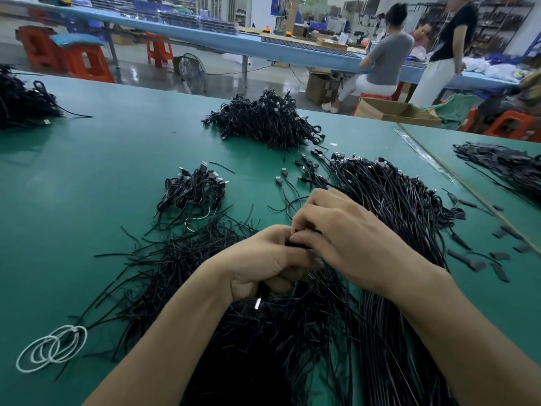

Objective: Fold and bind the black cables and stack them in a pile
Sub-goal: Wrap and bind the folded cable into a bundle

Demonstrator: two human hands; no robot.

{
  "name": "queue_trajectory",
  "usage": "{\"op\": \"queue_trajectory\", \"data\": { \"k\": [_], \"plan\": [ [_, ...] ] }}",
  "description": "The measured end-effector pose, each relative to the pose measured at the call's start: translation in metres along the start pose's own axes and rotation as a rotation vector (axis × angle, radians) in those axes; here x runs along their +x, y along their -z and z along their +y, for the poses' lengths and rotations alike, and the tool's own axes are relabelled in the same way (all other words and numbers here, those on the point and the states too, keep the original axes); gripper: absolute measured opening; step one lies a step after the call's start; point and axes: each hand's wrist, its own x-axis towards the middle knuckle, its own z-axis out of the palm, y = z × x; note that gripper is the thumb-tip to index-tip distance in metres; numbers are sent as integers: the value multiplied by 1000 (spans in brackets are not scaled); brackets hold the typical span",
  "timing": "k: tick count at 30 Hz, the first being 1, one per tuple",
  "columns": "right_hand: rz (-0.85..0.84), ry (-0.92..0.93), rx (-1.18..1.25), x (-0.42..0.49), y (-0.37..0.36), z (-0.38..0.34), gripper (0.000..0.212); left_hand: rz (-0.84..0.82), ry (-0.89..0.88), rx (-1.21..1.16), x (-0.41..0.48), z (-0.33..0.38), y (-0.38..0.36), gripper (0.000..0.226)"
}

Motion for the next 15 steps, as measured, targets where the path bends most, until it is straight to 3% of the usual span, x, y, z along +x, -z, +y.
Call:
{"op": "queue_trajectory", "data": {
  "k": [2, 5, 7, 12, 15],
  "plan": [
    [86, -38, 60, 0, -5, 3, 20, 44, -44, -193, 5, 0, -2, 33],
    [351, -156, 221, 0, -17, 4, 10, 92, -204, -372, 10, 3, -6, 14],
    [474, -265, 444, 0, -26, 3, 18, 150, -314, -381, 13, 0, -10, 28],
    [478, -387, 1143, 0, -31, -2, 18, 408, -545, -1, 15, -5, -13, 28],
    [405, -457, 1359, -1, -31, -3, 18, 674, -638, 339, 12, -5, -4, 24]
  ]
}}
